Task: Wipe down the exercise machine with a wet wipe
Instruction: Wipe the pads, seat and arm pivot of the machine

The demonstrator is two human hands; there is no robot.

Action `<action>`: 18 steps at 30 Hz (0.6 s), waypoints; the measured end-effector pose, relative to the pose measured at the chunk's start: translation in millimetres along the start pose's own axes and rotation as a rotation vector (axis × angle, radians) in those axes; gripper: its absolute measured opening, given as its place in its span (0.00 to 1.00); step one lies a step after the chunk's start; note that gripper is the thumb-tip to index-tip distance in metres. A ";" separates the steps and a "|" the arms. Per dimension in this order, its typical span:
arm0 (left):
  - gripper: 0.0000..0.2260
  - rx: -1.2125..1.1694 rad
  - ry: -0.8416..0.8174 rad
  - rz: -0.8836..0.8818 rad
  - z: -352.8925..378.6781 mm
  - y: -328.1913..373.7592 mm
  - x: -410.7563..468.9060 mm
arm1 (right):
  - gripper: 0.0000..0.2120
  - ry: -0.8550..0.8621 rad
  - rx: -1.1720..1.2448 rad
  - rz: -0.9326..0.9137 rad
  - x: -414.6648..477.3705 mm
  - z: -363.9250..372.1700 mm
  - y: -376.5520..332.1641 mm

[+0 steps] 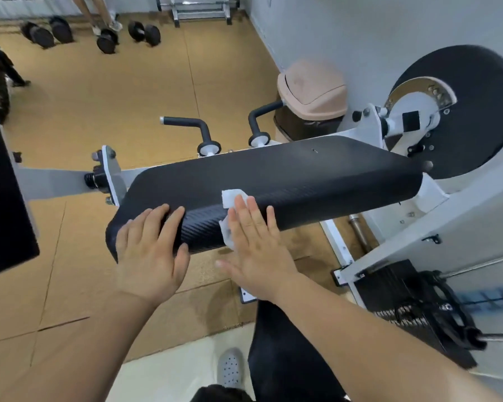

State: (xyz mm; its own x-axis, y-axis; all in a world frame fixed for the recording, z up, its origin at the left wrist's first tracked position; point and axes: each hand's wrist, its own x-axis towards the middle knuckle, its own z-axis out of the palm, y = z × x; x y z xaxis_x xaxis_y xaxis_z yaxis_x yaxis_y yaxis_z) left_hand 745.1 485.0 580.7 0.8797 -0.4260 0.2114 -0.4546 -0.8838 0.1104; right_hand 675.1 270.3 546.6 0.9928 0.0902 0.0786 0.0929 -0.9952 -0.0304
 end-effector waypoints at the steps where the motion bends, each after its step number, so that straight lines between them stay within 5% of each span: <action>1: 0.27 0.005 0.014 0.021 2.8 -2.9 1.4 | 0.44 0.001 -0.015 -0.009 2.2 2.3 -6.5; 5: 0.29 -0.009 0.048 0.067 9.9 -8.3 4.8 | 0.43 0.042 -0.110 0.064 -1.9 3.6 19.2; 10: 0.30 -0.065 0.087 0.107 13.1 -11.4 3.6 | 0.49 0.055 0.023 0.668 -18.5 -6.8 92.3; 12: 0.30 -0.086 0.117 0.116 14.2 -11.3 3.8 | 0.52 0.061 0.072 0.742 -9.7 -11.7 84.0; 18: 0.31 -0.164 0.151 0.151 14.2 -17.9 2.1 | 0.52 0.037 0.016 0.112 28.7 -10.1 -45.3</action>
State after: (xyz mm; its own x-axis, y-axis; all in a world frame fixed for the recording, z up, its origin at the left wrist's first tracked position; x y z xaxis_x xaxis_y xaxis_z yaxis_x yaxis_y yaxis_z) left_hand 757.1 497.2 565.4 0.7749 -0.5062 0.3785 -0.6065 -0.7641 0.2199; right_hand 698.6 317.6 560.3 0.9936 -0.0228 0.1106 -0.0166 -0.9982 -0.0572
